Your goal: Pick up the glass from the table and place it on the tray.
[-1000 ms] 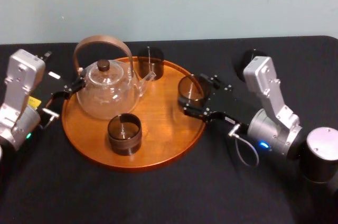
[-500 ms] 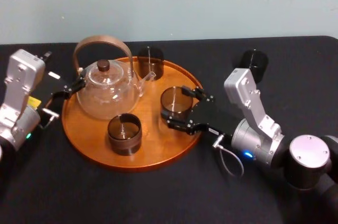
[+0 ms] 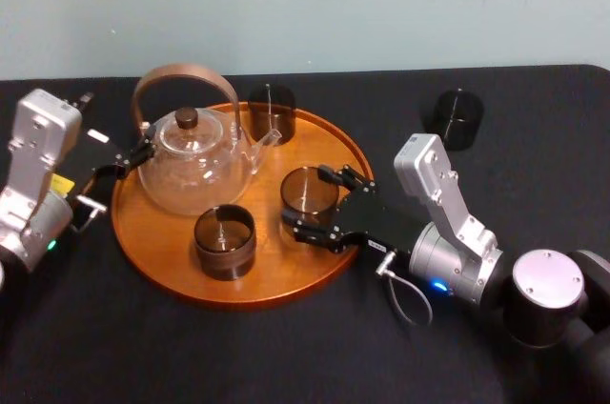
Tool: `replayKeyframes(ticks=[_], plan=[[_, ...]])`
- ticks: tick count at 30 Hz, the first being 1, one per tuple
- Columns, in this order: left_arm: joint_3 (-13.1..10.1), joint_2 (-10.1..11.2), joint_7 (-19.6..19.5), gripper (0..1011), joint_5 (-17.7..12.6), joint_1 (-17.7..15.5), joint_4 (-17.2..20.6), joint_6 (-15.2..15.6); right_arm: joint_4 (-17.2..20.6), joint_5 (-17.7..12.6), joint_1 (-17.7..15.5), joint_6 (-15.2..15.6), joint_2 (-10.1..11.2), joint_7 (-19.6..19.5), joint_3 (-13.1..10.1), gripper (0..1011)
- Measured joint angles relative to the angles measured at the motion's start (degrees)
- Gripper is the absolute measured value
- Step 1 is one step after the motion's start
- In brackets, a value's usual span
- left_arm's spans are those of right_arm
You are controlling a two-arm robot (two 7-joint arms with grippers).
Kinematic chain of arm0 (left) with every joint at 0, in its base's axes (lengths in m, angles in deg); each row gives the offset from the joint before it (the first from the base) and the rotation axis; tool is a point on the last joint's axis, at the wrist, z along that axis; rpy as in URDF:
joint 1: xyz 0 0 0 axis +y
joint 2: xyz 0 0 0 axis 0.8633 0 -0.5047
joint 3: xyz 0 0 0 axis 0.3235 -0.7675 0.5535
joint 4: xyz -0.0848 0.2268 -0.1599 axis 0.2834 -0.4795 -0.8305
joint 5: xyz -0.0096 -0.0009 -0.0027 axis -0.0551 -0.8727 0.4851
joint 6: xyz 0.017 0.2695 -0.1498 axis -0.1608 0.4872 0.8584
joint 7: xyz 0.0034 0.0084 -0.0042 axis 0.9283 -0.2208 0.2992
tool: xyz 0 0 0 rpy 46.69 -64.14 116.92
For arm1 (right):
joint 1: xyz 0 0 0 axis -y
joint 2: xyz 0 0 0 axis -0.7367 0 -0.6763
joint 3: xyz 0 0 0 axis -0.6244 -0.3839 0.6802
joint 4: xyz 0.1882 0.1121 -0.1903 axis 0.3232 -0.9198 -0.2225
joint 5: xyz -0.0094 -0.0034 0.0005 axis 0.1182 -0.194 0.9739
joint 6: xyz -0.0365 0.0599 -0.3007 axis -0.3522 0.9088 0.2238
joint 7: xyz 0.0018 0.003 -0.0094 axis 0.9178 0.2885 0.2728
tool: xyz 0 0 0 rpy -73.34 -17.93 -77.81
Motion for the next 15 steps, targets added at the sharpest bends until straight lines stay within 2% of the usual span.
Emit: replayKeyframes(ticks=[15], plan=[[0.0,0.0,0.0,1010,0.0,0.0,0.0,0.0,-2.12,-0.37,0.53,-0.88,-0.64,0.46,0.47,905]])
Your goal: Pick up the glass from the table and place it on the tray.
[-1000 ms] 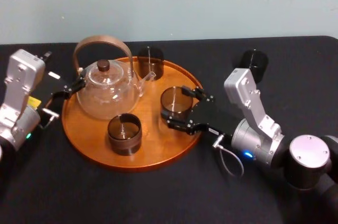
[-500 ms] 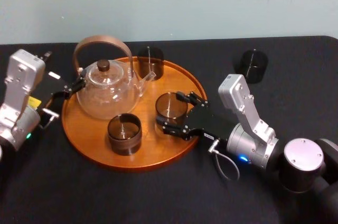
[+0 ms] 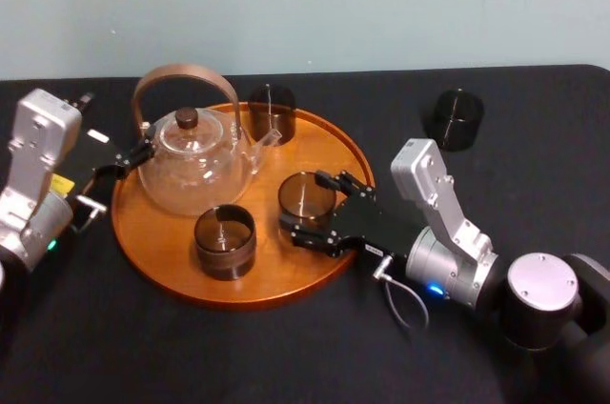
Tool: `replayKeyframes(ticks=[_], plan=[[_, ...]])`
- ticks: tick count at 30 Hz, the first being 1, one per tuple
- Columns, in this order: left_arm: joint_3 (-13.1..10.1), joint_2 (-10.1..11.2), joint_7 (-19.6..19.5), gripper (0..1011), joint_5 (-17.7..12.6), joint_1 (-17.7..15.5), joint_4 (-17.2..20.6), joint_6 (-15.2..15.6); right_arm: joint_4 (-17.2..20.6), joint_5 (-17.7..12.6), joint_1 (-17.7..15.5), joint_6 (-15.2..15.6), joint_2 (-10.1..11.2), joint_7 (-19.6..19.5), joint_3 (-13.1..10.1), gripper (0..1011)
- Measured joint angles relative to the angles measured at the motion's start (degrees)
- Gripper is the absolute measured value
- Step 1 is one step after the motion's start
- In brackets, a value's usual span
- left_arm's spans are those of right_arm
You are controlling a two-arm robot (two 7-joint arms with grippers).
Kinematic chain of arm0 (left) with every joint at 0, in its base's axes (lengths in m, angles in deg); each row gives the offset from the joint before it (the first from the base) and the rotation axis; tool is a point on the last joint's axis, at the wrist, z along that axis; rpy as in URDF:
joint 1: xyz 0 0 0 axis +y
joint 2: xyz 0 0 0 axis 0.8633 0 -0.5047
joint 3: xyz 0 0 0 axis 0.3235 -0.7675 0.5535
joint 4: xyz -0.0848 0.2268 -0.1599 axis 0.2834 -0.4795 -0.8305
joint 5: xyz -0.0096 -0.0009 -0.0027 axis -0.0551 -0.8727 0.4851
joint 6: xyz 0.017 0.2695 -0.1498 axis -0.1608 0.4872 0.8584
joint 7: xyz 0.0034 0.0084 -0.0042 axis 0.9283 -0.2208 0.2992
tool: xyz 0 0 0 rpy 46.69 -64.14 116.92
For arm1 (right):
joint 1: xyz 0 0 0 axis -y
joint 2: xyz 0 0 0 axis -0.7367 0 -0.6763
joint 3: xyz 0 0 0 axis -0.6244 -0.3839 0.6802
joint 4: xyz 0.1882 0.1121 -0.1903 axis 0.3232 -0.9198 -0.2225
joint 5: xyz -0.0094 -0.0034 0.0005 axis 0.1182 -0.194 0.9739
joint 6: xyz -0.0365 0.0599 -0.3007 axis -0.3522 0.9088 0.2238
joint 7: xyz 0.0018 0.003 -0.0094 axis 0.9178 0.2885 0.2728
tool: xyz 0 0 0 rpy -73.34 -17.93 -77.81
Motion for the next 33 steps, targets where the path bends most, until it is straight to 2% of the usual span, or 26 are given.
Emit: replayKeyframes(ticks=[33], plan=[[0.0,0.0,0.0,1010,0.0,0.0,0.0,0.0,-3.4,0.32,1.48,-0.29,-1.73,0.92,1.81,905]])
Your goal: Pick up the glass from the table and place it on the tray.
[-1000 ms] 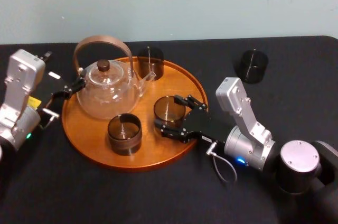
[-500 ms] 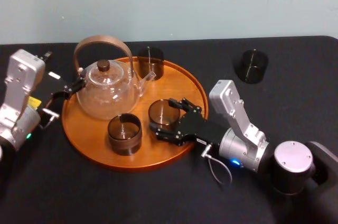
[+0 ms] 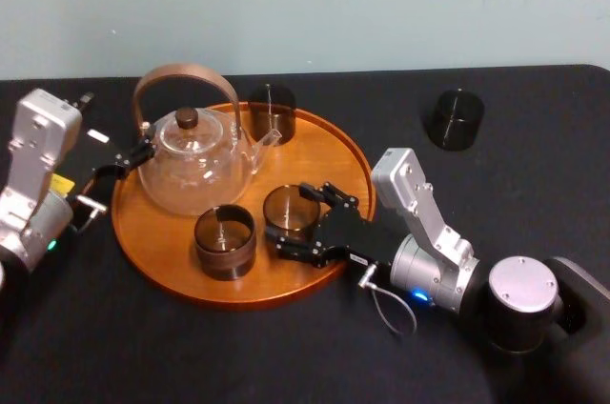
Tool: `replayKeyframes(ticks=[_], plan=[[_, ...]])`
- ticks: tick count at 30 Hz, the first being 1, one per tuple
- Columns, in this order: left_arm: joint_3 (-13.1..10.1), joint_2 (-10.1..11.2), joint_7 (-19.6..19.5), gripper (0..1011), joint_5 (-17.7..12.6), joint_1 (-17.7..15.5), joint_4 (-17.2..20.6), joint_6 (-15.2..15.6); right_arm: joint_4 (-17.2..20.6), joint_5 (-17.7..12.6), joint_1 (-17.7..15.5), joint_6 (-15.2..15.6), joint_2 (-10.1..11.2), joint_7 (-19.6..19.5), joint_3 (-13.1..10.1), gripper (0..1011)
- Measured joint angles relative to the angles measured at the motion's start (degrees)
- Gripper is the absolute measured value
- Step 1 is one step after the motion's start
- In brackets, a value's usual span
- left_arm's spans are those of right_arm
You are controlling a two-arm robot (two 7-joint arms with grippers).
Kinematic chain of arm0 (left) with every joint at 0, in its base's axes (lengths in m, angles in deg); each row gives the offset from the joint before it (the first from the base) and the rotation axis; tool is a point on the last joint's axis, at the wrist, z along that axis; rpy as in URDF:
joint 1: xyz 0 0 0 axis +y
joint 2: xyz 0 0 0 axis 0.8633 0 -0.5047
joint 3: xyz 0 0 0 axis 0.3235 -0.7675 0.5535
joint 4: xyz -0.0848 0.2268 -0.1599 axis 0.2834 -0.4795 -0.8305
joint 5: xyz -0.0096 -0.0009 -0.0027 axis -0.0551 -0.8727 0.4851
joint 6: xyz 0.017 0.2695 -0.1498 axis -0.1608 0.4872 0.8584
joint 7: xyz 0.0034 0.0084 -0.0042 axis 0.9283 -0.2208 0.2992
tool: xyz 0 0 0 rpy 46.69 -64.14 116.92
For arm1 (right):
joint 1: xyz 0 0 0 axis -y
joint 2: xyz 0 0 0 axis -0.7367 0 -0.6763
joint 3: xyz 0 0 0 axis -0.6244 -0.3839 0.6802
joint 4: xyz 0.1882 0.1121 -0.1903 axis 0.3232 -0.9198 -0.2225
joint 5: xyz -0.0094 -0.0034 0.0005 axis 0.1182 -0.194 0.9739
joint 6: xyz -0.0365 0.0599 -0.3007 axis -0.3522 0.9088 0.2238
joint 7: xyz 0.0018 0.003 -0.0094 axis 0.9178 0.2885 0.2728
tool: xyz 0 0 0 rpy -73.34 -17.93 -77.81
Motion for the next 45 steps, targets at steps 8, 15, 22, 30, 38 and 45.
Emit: replayKeyframes(ticks=[8,15,22,30,38,45], plan=[[0.0,0.0,0.0,1009,0.0,0.0,0.0,0.0,-0.45,-0.21,0.14,0.34,-0.18,0.21,0.11,905],[0.0,0.0,0.0,1009,0.0,0.0,0.0,0.0,-0.85,-0.27,0.19,0.33,-0.3,0.19,0.21,905],[0.0,0.0,0.0,1009,0.0,0.0,0.0,0.0,-0.85,-0.16,0.09,0.06,-0.29,-0.04,0.22,905],[0.0,0.0,0.0,1010,0.0,0.0,0.0,0.0,-0.83,-0.15,0.05,0.06,-0.28,-0.07,0.21,905],[0.0,0.0,0.0,1010,0.0,0.0,0.0,0.0,-0.79,-0.12,0.05,0.07,-0.26,-0.07,0.18,939],[0.0,0.0,0.0,1010,0.0,0.0,0.0,0.0,-0.78,-0.12,0.05,0.1,-0.26,-0.06,0.17,1002]])
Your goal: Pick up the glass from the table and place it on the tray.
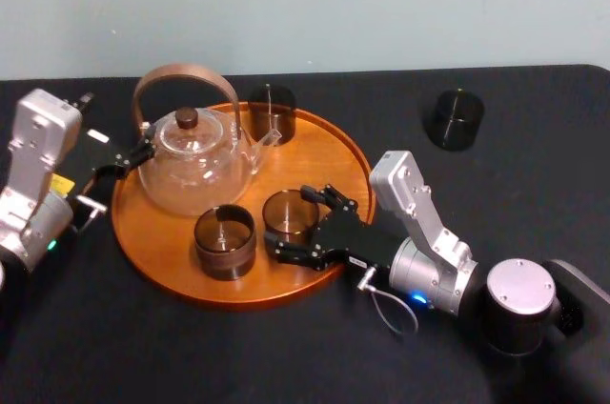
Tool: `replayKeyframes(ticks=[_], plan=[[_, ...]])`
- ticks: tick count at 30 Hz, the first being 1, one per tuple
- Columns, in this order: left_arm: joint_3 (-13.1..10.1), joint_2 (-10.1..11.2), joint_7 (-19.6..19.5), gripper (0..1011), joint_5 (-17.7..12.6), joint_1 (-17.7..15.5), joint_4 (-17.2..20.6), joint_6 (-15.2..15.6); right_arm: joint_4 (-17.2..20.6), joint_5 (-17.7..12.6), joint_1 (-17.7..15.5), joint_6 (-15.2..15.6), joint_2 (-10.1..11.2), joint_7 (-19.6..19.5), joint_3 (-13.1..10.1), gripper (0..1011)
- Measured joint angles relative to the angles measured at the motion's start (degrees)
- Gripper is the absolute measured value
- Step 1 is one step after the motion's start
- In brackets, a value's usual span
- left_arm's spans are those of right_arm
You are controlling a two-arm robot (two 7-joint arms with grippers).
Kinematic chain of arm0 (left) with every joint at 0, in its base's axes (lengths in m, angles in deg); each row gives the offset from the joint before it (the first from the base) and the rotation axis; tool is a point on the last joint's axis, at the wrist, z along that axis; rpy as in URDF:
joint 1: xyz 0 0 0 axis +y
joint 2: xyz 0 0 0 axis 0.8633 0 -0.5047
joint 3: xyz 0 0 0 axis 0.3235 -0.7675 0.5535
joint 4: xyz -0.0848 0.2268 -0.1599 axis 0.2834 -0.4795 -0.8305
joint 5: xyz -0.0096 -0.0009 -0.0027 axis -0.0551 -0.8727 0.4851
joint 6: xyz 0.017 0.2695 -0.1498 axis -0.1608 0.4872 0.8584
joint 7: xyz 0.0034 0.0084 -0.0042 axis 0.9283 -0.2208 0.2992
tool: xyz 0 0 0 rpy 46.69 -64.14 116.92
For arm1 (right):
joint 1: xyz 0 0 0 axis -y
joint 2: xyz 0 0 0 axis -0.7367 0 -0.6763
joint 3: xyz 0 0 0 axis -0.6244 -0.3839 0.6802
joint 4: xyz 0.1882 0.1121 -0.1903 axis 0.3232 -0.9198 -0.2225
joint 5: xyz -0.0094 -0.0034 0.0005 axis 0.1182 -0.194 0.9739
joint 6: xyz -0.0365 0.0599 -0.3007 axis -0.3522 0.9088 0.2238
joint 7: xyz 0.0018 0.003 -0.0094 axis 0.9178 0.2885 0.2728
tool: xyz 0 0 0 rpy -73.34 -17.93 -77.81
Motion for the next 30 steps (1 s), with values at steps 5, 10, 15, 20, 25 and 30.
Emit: replayKeyframes(ticks=[5,10,15,20,25,30], plan=[[0.0,0.0,0.0,1010,0.0,0.0,0.0,0.0,0.0,0.0,0.0,0.02,0.0,0.0,0.0,1002],[0.0,0.0,0.0,1010,0.0,0.0,0.0,0.0,0.0,-0.02,0.0,0.03,0.0,0.0,0.0,1002],[0.0,0.0,0.0,1009,0.0,0.0,0.0,0.0,0.95,-0.36,-0.35,0.37,0.66,0.27,-0.21,1002],[0.0,0.0,0.0,1010,0.0,0.0,0.0,0.0,2.55,-0.99,-1.19,1.61,1.58,0.23,-0.72,1002],[0.0,0.0,0.0,1009,0.0,0.0,0.0,0.0,4.41,-1.43,-2.32,2.99,2.74,0.0,-1.08,1002],[0.0,0.0,0.0,1009,0.0,0.0,0.0,0.0,6.52,-2.14,-3.82,3.63,4.1,0.0,-1.53,1003]])
